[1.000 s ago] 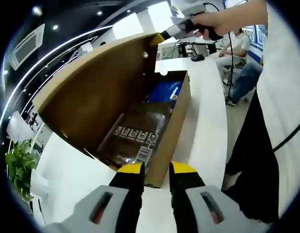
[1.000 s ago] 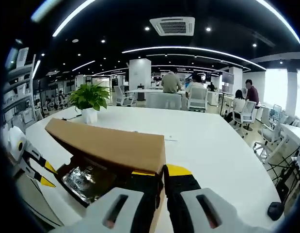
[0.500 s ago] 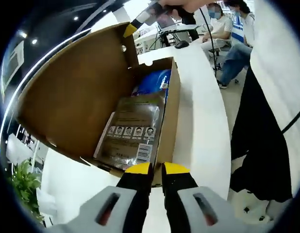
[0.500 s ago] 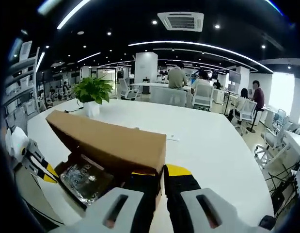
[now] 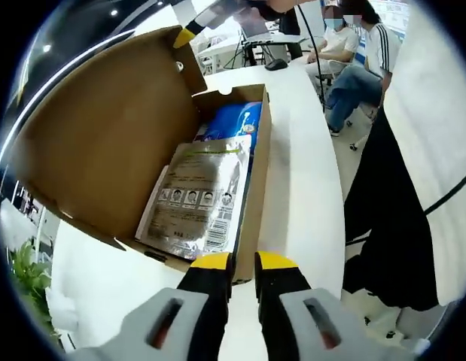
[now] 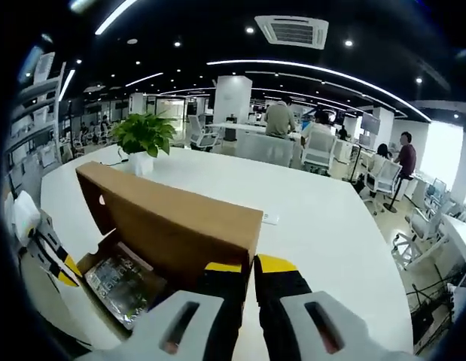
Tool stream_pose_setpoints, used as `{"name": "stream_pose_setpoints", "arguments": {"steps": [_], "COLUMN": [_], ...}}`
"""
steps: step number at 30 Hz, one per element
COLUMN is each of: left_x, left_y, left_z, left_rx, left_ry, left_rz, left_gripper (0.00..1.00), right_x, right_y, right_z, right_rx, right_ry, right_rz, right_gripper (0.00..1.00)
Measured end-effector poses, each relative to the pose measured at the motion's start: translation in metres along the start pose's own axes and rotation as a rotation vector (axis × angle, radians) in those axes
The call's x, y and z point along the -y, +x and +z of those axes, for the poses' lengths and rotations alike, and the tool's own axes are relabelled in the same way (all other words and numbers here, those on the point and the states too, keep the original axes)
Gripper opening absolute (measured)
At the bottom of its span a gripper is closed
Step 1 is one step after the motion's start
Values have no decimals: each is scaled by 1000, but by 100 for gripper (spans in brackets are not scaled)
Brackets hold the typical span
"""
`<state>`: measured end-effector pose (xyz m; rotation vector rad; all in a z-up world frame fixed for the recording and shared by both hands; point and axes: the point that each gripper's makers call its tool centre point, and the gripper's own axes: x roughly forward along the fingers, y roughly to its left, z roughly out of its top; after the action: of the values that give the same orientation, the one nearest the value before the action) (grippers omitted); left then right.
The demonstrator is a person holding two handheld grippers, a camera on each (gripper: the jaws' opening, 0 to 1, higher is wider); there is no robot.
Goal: Operate the shoe box by opening the lid, removing the specified soft item, and placing it in the target area until the item is outside and the box remains undamaged.
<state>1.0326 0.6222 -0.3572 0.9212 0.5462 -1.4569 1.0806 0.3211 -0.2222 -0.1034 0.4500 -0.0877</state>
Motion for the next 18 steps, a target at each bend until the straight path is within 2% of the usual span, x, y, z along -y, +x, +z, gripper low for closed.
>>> {"name": "stream_pose_setpoints", "arguments": {"steps": [2,5,7,8,10,12,13,14,15,16,17,18], "left_x": [-4,-3,-4,-3,0,0,-2,-4,-2,-2,0,0], "left_y": [0,0,-2,-3,-4,-4,-4,-3,-1,0,5,7], "left_z": [1,0,1,0,0,3,3,4,4,4,4,4], "left_rx": [7,12,29,32,39,59,44,32,16,11,-16,-27], "left_ry": [-4,8,84,154,139,55,-20,-23,19,22,67,89], "left_rz": [19,39,55,54,38,-10,-43,-61,-102,-105,-132,-134], "left_gripper": [6,5,5,5,6,6,5,4,4,4,4,4], "right_x": [1,-2,-3,-3,-3,-4,-3,-4,-4,-4,-3,-2], "right_y": [2,-4,-3,-5,-4,-2,1,2,1,1,1,2], "right_z": [-2,-5,-7,-7,-7,-5,-4,-4,-4,-4,-5,-5], "right_rx": [-13,-10,-14,-15,-22,-26,-31,-34,-39,-40,-48,-52], "right_ry": [15,31,23,20,28,21,2,-13,-34,-39,-30,-32], "right_rz": [5,11,21,23,30,29,29,31,36,38,50,55], "right_gripper": [2,2,2,3,3,3,3,3,3,3,3,3]}}
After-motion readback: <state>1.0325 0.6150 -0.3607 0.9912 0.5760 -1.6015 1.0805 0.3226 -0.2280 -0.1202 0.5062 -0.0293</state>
